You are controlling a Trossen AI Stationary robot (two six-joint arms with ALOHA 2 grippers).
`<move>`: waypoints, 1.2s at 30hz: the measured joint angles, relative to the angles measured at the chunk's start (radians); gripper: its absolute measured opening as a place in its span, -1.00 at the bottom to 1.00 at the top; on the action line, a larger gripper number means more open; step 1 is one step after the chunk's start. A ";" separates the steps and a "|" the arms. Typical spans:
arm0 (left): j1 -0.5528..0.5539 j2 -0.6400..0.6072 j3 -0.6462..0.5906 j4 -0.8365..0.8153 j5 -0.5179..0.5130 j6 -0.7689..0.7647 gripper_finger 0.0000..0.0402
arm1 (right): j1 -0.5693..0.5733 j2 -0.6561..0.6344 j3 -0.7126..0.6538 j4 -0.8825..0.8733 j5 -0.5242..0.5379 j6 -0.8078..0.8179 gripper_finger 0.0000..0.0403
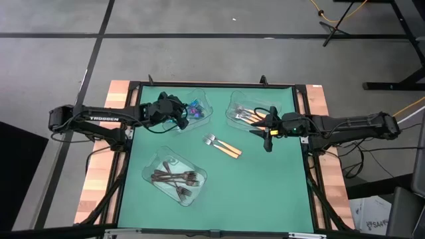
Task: Sort silverware by color (type)
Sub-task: Put the blue fork into the top left transparent bin
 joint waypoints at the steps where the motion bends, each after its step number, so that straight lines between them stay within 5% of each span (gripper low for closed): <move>1: -0.001 0.000 0.000 -0.009 -0.002 0.000 -0.96 | 0.000 0.000 0.000 0.000 0.000 0.000 -0.36; 15: 0.000 0.000 0.000 -0.188 0.098 -0.002 -0.95 | 0.000 0.000 0.000 0.000 -0.003 0.000 -0.36; 36: 0.000 0.001 0.000 -0.443 0.105 -0.020 -0.95 | 0.000 0.000 0.000 0.000 -0.002 0.000 -0.36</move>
